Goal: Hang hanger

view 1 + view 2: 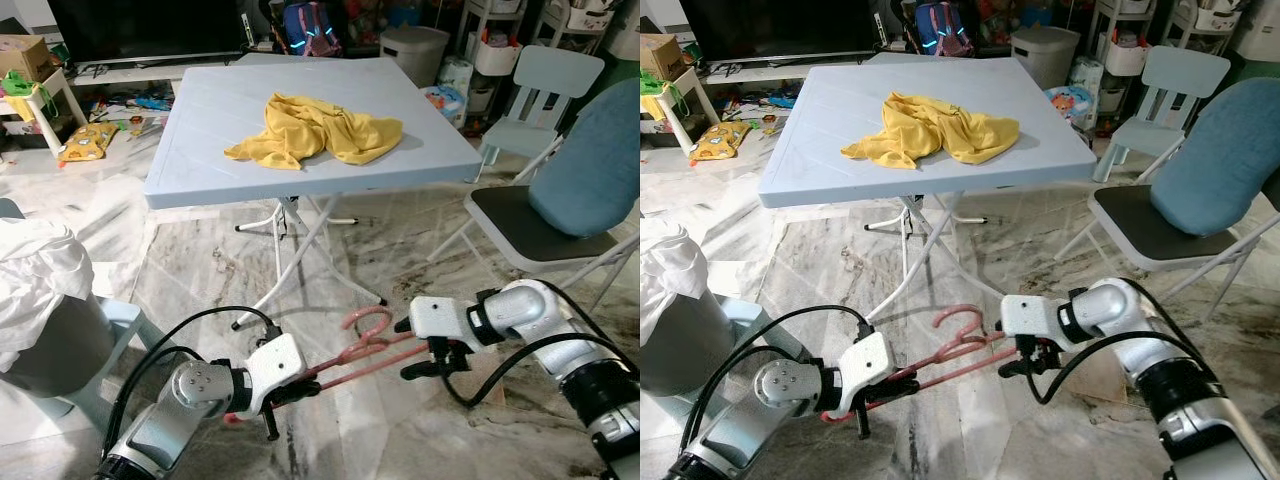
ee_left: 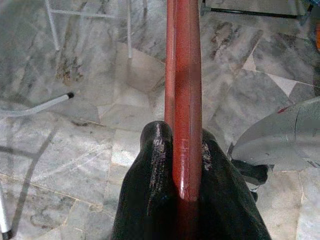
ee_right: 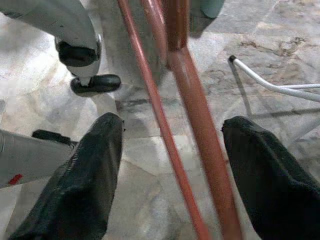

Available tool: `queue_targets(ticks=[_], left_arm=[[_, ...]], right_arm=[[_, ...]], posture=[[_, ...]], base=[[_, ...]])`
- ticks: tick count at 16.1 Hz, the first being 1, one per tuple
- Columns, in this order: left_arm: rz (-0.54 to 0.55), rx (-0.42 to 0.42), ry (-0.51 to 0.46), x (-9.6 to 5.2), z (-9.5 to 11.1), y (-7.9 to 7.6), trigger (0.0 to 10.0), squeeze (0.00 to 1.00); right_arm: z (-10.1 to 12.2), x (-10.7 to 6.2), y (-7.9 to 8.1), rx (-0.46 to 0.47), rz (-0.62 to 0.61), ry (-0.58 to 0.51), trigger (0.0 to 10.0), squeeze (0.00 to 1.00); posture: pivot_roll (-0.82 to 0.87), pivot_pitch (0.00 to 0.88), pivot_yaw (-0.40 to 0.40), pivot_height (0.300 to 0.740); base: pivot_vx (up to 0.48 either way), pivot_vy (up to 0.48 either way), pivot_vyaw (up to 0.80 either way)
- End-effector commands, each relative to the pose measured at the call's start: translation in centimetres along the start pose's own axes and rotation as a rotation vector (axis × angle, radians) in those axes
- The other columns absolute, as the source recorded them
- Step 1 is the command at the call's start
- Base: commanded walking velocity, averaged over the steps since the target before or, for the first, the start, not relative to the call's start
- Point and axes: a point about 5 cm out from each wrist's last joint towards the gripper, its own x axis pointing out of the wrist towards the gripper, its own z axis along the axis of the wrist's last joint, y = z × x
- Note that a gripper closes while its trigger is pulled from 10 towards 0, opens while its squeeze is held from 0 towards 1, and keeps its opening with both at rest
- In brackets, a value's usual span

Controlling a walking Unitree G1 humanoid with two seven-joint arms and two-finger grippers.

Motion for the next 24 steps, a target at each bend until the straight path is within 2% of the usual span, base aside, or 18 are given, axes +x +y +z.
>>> queue_targets(ticks=[1,3,10,22,23,24], left_arm=[[-0.006,0.025,0.006,0.1,0.2,0.3,10.0,0.00],[-0.009,0.030,0.006,0.2,0.2,0.3,10.0,0.00],[-0.022,0.041,0.015,0.4,0.2,0.4,10.0,0.00],[-0.008,0.061,0.043,0.5,-0.4,0.6,10.0,0.00],[0.009,0.058,0.031,0.5,-0.4,0.7,10.0,1.00],[0.021,0.056,0.023,0.5,-0.4,0.8,10.0,1.00]], right_arm=[[0.7,0.1,-0.5,-0.055,-0.013,0.011,0.9,0.00],[1.2,0.4,-0.7,-0.092,-0.015,0.012,0.0,0.00],[0.4,-0.4,-1.9,-0.212,-0.044,0.165,0.0,0.00],[-0.8,-1.0,-2.3,-0.210,-0.033,0.220,0.0,0.00],[-0.8,-0.9,-2.2,-0.205,-0.032,0.218,0.0,0.00],[-0.9,-0.9,-2.1,-0.202,-0.030,0.217,0.0,0.00]], posture=[[-0.16,0.000,0.026,0.740],[-0.16,0.000,0.026,0.740],[-0.16,0.000,0.024,0.740],[-0.16,0.000,0.016,0.740],[-0.16,0.000,0.015,0.740],[-0.16,0.000,0.015,0.740]], base=[[0.000,0.000,0.00],[0.000,0.000,0.00],[0.000,0.000,0.00],[0.000,0.000,0.00],[0.000,0.000,0.00],[0.000,0.000,0.00]])
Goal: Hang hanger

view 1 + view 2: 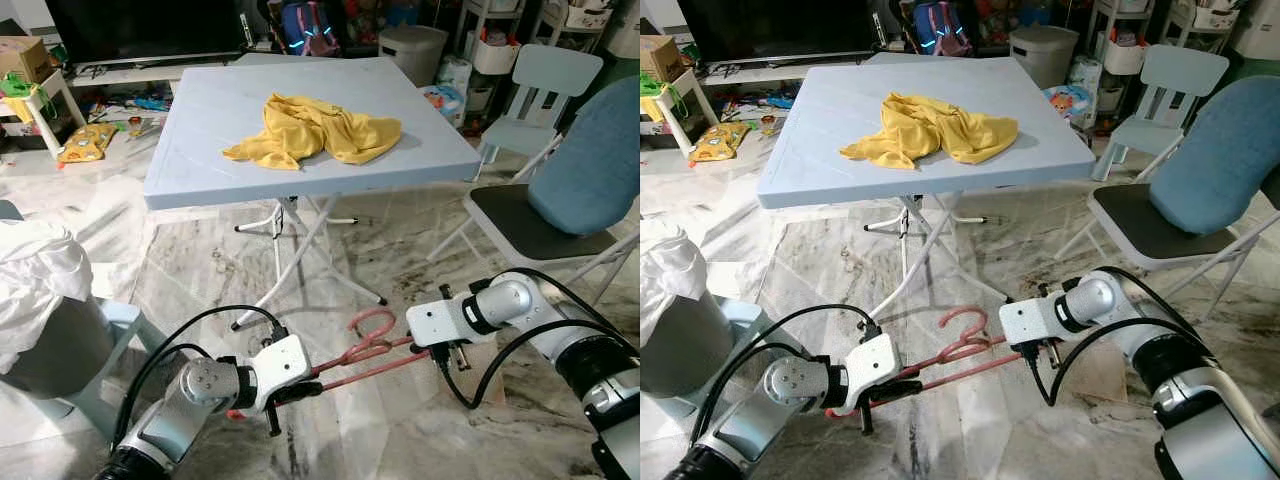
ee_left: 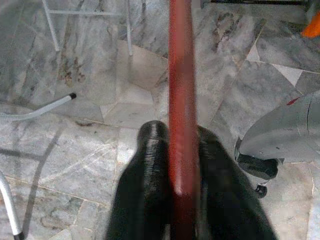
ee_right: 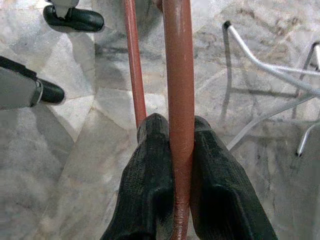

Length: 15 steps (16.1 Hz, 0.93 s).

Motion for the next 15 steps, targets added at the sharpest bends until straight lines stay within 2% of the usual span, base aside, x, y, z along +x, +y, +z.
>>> queue_targets(ticks=[1,4,6,9,10,11,13,14,15], left_arm=[[0.042,0.012,0.000,-0.3,0.0,0.6,10.0,1.00],[0.219,0.059,-0.083,-0.5,1.1,2.2,10.0,1.00],[0.382,0.149,-0.166,-1.5,3.1,3.5,10.0,1.00],[0.445,0.143,-0.212,-2.3,3.6,3.4,10.0,1.00],[0.534,0.092,-0.234,-2.8,3.3,3.8,10.0,1.00],[0.685,-0.024,-0.260,-3.5,2.5,4.3,10.0,1.00],[0.828,-0.174,-0.288,-4.2,1.2,4.2,10.0,1.00],[0.940,-0.300,-0.288,-4.6,0.1,3.9,10.0,1.00],[1.020,-0.370,-0.271,-4.8,-0.8,3.6,10.0,1.00]], right_arm=[[-0.3,-0.7,-0.6,0.010,-0.030,0.021,0.0,0.00],[-1.4,-0.4,-0.6,0.043,-0.090,0.082,0.0,0.00],[-2.3,-0.3,-1.0,0.087,-0.179,0.161,0.0,0.00],[-3.3,-0.1,-0.7,0.126,-0.228,0.218,0.0,0.00],[-3.7,0.0,-0.6,0.133,-0.253,0.241,0.0,0.00],[-4.1,0.1,-0.5,0.144,-0.299,0.269,0.0,0.00],[-4.2,0.4,-0.4,0.228,-0.355,0.240,0.0,0.00],[-4.0,0.9,-0.3,0.368,-0.410,0.157,0.0,0.00],[-3.6,1.5,-0.3,0.505,-0.478,0.064,0.0,0.00]], posture=[[-0.16,0.000,0.014,0.740],[-0.15,0.000,0.009,0.740],[-0.15,0.000,0.004,0.740],[-0.15,0.000,-0.005,0.740],[-0.14,0.000,-0.007,0.740],[-0.14,0.000,-0.010,0.740],[-0.14,0.000,-0.015,0.740],[-0.13,0.000,-0.023,0.740],[-0.13,0.000,-0.026,0.740]], base=[[0.000,0.000,0.00],[0.000,0.000,0.00],[0.000,0.000,0.00],[0.000,0.000,0.00],[0.000,0.000,0.00],[0.000,0.000,0.00],[0.000,0.000,0.00],[0.000,0.000,0.00],[0.000,0.000,0.00]])
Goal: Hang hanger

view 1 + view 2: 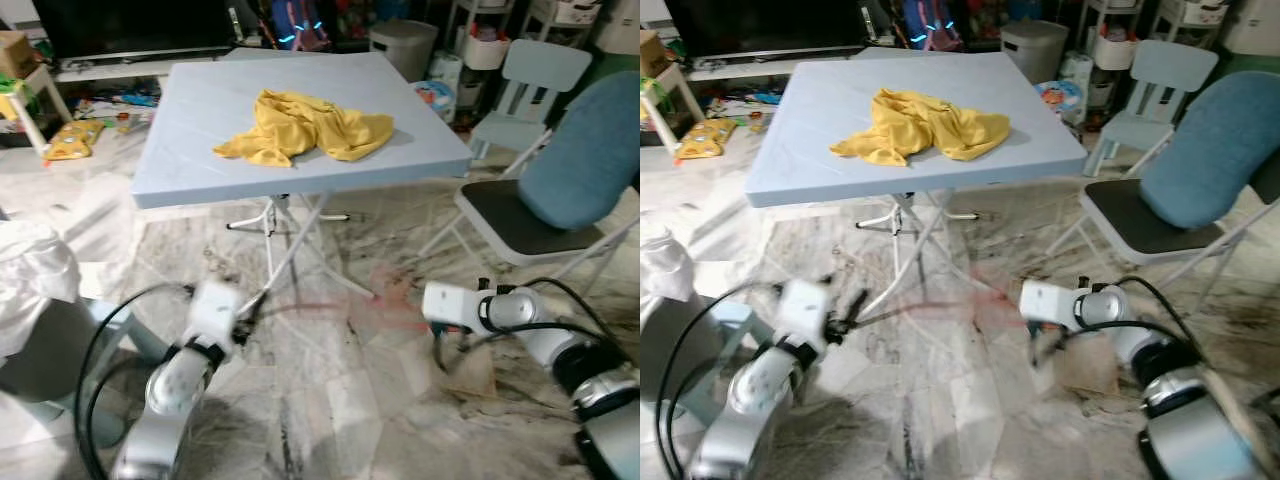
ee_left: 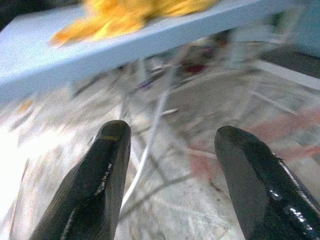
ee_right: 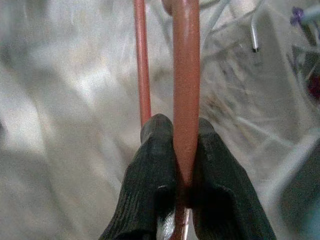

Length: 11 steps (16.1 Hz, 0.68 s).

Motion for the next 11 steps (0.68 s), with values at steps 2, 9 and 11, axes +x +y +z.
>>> queue_targets(ticks=[2,9,11], left_arm=[[0.114,-0.067,0.021,-0.4,-0.6,0.6,10.0,1.00],[0.283,-0.189,0.068,-0.2,-1.7,1.4,10.0,1.00],[0.279,-0.197,0.069,0.0,-1.6,1.3,10.0,1.00]], right_arm=[[0.6,0.5,0.2,0.206,-0.083,-0.097,0.0,0.00],[-1.8,1.3,3.0,0.892,-0.517,-0.050,0.0,0.00],[-1.6,1.2,3.2,0.931,-0.540,-0.069,0.2,0.00]], posture=[[-0.13,0.000,-0.025,0.740],[-0.18,0.000,0.006,0.740],[-0.19,0.000,0.020,0.740]], base=[[0.000,0.000,0.00],[0.000,0.000,0.00],[0.000,0.000,0.00]])
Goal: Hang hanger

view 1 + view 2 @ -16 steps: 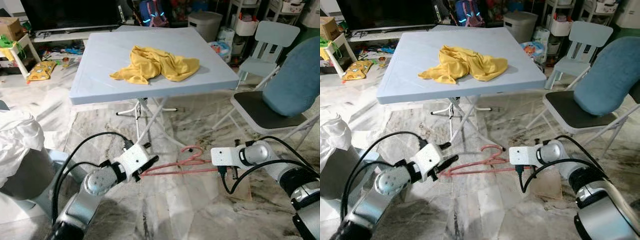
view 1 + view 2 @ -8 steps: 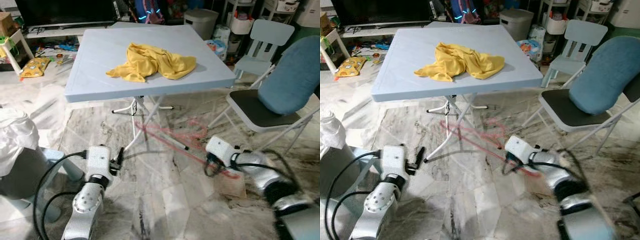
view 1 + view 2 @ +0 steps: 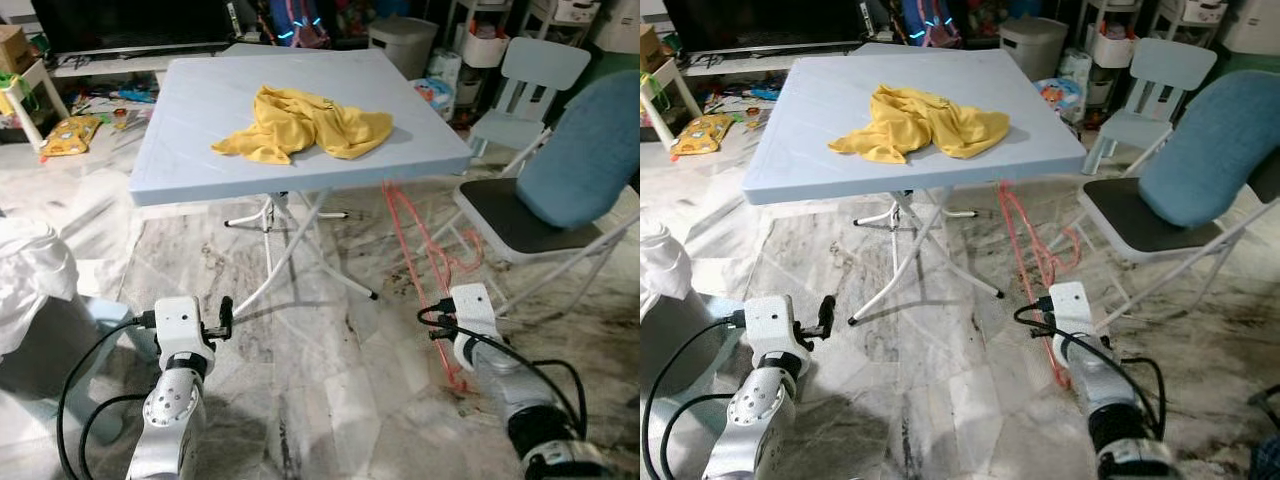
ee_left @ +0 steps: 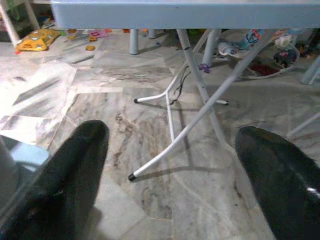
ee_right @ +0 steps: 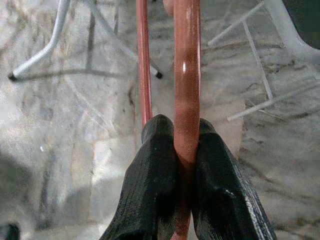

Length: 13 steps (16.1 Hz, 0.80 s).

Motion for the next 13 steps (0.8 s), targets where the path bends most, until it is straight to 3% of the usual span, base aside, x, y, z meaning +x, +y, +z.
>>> queue_targets(ticks=[1,2,3,4,5,9,13], left_arm=[[0.004,0.003,0.008,0.1,0.0,-0.1,10.0,1.00],[0.009,0.008,0.011,0.1,-0.1,-0.1,10.0,1.00],[0.060,0.015,0.025,-0.1,-0.5,0.6,10.0,1.00],[0.075,0.014,0.029,-0.1,-0.6,0.8,10.0,1.00],[0.119,0.003,0.058,-0.1,-1.1,1.5,10.0,0.00],[0.134,-0.017,0.083,-0.4,-1.6,1.7,10.0,0.00],[0.105,-0.035,0.119,-0.4,-2.4,1.1,10.0,0.00]], right_arm=[[1.1,-0.2,-0.4,0.030,-0.040,-0.045,2.0,0.00],[1.0,-0.3,-0.5,0.041,-0.054,-0.045,2.5,0.00],[0.7,-0.7,-0.6,0.072,-0.094,-0.043,4.3,0.00],[0.6,-0.7,-0.6,0.079,-0.100,-0.043,4.3,0.00],[0.4,-1.0,-0.4,0.091,-0.113,-0.034,10.0,0.00],[0.1,-1.1,0.3,0.094,-0.120,-0.015,10.0,0.00],[0.3,-1.2,-0.3,0.071,-0.164,-0.007,10.0,0.00]], posture=[[-0.19,0.000,0.024,0.740],[-0.20,0.000,0.028,0.740],[-0.19,0.000,0.033,0.740],[-0.19,0.000,0.033,0.740],[-0.18,0.000,0.028,0.740],[-0.17,0.000,0.016,0.740],[-0.17,0.000,0.012,0.740]], base=[[0.000,0.000,0.00],[0.000,0.000,0.00],[0.000,0.000,0.00],[0.000,0.000,0.00],[0.000,0.000,0.00],[0.000,0.000,0.00],[0.000,0.000,0.00]])
